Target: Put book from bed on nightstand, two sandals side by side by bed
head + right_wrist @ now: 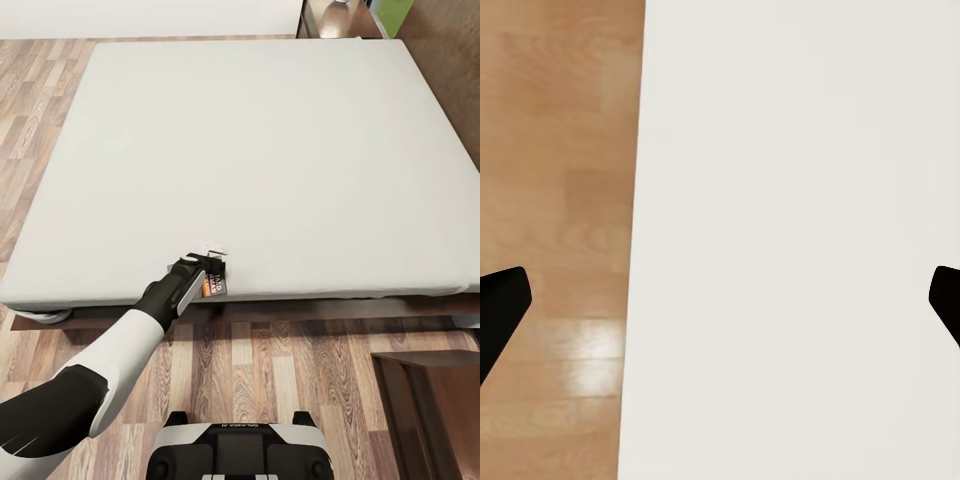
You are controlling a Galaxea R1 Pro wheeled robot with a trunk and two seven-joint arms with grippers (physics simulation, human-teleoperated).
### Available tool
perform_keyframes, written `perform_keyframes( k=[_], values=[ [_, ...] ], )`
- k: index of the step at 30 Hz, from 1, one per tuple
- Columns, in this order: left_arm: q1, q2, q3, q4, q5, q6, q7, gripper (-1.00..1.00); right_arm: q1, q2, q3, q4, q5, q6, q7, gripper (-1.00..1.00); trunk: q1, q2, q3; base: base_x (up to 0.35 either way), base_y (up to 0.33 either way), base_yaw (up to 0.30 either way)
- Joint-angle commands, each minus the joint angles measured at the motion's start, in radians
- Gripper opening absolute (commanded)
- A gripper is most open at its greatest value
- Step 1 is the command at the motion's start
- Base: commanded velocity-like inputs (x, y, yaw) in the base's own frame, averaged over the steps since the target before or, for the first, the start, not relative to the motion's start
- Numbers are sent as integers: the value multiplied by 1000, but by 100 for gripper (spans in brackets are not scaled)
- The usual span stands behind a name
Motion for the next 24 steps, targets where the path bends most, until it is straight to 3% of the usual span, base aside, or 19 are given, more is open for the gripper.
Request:
perform_keyframes(
  k=[1, 24],
  values=[
    [0, 1, -4, -1, 11, 4, 8, 100, 0, 0, 7, -1, 0, 5, -2, 100, 0, 0, 0, -1, 0, 0],
    [1, 0, -4, -1, 11, 3, 9, 100, 0, 0, 7, -1, 1, 5, -2, 100, 0, 0, 0, -44, 21, 0]
  ],
)
